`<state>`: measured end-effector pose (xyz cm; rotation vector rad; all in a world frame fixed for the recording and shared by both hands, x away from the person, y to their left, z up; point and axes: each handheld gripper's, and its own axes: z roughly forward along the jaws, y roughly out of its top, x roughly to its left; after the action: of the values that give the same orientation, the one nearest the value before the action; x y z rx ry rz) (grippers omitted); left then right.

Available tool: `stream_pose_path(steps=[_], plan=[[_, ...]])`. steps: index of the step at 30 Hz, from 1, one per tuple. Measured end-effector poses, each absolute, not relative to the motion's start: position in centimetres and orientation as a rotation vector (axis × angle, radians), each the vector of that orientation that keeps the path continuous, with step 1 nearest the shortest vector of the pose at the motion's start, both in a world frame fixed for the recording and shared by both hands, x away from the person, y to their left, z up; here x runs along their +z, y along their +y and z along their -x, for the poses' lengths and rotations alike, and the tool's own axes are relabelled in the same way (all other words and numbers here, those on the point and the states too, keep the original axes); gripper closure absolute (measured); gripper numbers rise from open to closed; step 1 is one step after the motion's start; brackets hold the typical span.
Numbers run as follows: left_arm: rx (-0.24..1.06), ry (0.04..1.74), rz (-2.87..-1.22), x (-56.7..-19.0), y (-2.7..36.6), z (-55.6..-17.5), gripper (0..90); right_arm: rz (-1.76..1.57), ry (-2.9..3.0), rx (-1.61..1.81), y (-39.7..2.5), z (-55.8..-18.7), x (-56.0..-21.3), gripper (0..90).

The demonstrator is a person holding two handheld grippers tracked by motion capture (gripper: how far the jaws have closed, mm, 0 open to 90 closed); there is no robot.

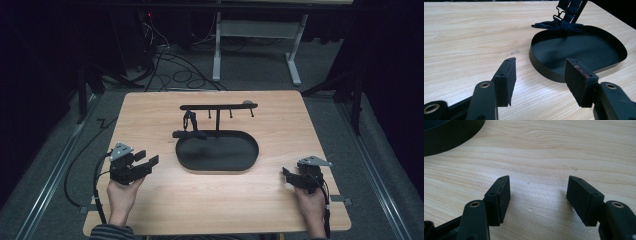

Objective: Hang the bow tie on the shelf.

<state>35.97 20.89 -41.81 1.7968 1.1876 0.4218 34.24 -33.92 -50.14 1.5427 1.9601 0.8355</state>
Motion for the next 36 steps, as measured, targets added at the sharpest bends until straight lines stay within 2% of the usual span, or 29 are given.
stream_pose_path(steps=[36], plan=[[0.372, 1.274, -1.838, -45.8, 21.1, -35.4, 41.1, -1.543, 1.96, 0.835, -33.9, -34.2, -50.1, 37.3]])
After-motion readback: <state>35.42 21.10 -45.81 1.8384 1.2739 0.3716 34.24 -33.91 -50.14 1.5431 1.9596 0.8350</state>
